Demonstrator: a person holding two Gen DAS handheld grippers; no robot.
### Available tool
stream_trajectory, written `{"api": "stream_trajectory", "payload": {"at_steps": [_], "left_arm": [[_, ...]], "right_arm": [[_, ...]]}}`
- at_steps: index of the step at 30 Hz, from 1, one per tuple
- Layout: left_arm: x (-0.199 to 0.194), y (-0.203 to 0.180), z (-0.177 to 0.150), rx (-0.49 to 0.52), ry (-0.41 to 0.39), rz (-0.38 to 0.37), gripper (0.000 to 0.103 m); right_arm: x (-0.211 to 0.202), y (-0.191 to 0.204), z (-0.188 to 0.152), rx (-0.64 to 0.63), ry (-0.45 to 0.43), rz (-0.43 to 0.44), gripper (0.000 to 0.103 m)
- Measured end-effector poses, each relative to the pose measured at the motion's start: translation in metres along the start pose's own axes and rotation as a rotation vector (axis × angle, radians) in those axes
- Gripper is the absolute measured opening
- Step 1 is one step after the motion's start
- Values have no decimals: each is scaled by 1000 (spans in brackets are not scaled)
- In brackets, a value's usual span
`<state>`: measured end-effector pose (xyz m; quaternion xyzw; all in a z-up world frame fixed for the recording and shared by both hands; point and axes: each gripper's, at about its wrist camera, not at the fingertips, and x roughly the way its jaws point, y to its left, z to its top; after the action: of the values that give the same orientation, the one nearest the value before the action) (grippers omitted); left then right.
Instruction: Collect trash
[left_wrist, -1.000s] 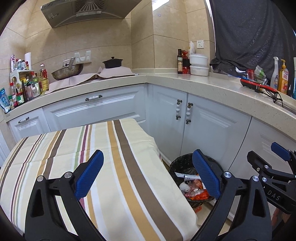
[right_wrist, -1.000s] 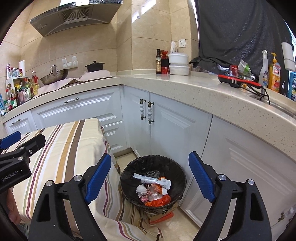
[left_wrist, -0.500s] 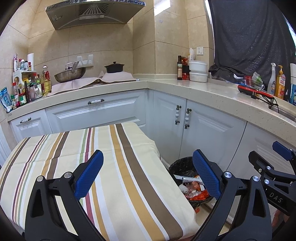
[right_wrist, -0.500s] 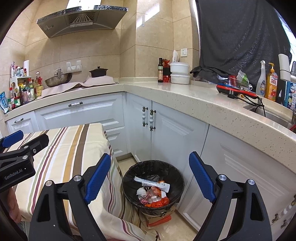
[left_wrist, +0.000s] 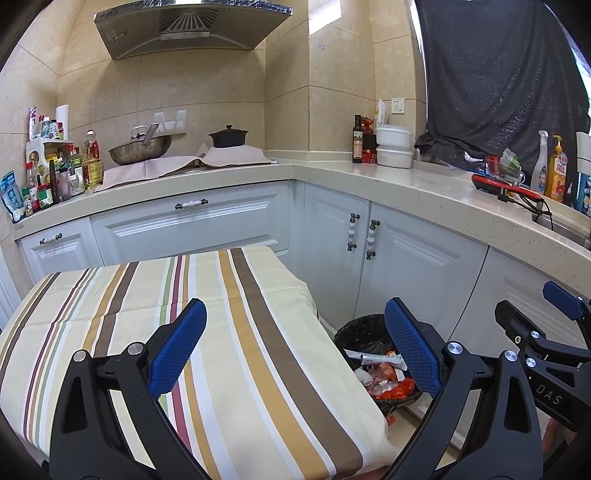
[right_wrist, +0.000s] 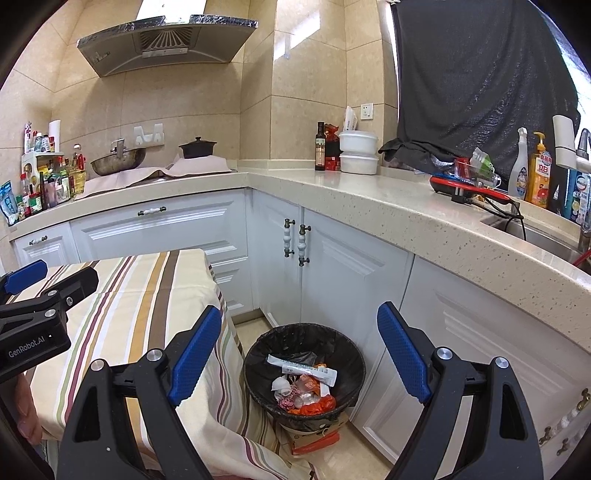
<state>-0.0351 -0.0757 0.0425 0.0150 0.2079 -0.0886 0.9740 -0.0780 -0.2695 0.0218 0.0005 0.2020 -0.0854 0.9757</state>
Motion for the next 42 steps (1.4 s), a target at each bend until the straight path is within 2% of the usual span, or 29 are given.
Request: {"api": "stream_trajectory", "payload": {"at_steps": [42], "left_arm": [[7,3,-3,-19,17,1,95]], "right_arm": [[4,-2,0,-4,4,-3,84]]}}
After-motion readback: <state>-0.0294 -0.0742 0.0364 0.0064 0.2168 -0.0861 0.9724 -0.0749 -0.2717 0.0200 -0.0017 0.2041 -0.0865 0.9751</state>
